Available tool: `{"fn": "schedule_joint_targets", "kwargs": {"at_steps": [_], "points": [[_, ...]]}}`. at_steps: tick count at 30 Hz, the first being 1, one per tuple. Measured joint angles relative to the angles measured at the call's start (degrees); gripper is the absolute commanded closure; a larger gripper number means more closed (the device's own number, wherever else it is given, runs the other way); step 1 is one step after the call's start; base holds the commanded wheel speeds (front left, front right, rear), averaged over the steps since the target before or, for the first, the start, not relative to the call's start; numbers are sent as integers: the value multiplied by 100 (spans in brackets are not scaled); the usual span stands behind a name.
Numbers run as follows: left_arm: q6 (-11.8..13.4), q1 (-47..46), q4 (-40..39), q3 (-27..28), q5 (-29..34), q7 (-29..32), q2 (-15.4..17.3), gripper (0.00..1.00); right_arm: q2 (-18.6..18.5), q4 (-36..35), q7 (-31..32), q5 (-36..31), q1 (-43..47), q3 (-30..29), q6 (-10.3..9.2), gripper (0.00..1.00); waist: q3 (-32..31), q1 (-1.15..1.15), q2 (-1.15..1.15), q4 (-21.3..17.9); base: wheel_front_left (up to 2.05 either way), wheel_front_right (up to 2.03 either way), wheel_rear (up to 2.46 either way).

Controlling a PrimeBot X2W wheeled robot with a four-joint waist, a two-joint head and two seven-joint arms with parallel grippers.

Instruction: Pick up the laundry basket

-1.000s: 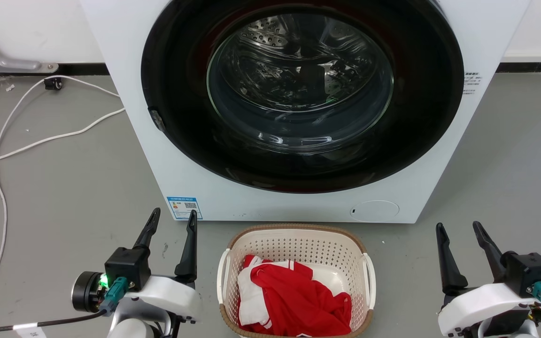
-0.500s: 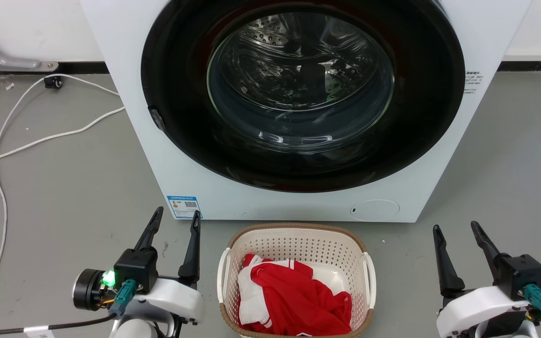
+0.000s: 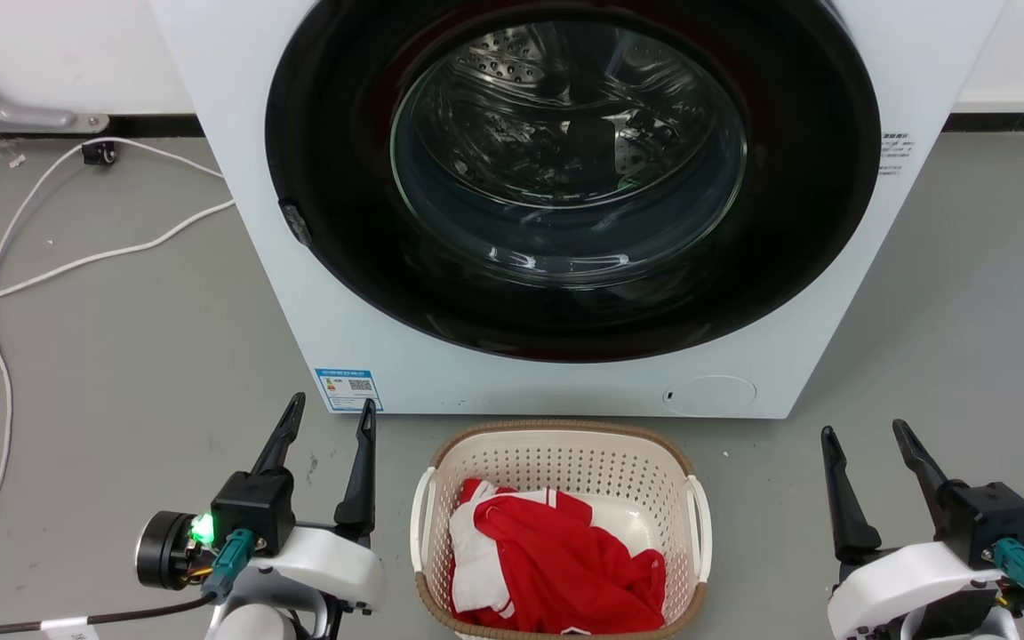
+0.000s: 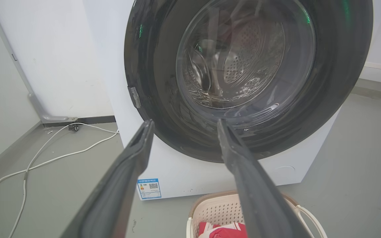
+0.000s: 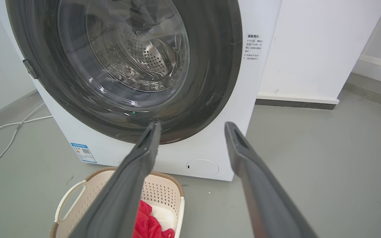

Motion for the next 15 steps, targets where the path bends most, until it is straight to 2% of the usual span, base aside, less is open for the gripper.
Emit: {"fn": "schedule_joint_targets", "kwargs": {"at_steps": [10, 15], "points": [[-3, -182, 305, 37, -20, 0, -5, 0, -1, 209, 126, 102, -187, 38, 0, 0, 472, 0, 0, -51, 0, 0, 0], [-12, -433, 803, 52, -101, 0, -19, 0, -1, 505, 188, 159, -427, 166, 0, 0, 934, 0, 0, -94, 0, 0, 0]]}}
